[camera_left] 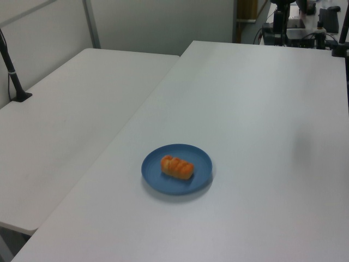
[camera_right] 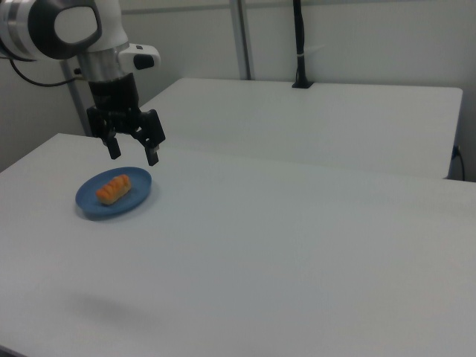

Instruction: Put the bread on the table

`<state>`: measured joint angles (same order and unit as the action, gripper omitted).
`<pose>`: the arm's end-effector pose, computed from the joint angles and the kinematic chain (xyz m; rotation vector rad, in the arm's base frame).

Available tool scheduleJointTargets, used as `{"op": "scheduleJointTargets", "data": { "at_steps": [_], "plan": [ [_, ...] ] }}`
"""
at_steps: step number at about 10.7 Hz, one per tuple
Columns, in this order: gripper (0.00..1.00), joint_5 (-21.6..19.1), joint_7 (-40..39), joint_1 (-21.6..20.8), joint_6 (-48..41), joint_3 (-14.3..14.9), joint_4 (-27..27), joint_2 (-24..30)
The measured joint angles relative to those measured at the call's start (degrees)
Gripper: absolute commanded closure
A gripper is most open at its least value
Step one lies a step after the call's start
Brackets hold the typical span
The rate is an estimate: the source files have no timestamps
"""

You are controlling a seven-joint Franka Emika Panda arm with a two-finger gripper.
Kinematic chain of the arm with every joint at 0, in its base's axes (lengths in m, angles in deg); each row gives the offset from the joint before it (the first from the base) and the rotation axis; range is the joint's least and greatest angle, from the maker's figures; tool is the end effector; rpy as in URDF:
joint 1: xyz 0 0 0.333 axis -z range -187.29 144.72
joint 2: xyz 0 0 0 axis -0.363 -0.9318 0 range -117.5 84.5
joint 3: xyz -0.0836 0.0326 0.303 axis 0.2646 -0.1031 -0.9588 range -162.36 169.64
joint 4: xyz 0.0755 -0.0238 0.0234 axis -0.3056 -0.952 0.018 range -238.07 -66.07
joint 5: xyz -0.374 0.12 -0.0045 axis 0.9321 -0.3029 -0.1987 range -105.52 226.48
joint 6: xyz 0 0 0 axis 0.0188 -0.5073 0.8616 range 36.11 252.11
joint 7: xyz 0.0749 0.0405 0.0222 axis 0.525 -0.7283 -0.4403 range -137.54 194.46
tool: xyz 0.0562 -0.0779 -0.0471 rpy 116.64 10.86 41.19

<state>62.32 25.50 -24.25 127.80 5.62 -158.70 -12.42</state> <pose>0.5317 0.0051 0.6096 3.1103 0.1085 -0.0513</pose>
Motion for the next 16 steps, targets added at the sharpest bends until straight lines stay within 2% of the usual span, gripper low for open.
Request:
{"op": "scheduleJointTargets", "data": {
  "at_steps": [5,7,10,13,16],
  "plan": [
    [0.00,-0.03,0.04,-0.12,0.13,-0.01,0.91,-0.89],
    [0.00,-0.24,3.72,-0.93,2.51,-0.49,2.42,-2.90],
    [0.00,-0.39,11.78,-5.79,6.92,-0.81,5.49,-6.42],
    [0.00,-0.45,20.86,-11.90,13.12,-1.02,6.18,-9.05],
    [0.00,-0.44,26.16,-17.26,20.20,-1.12,8.13,-14.44]
  ]
}}
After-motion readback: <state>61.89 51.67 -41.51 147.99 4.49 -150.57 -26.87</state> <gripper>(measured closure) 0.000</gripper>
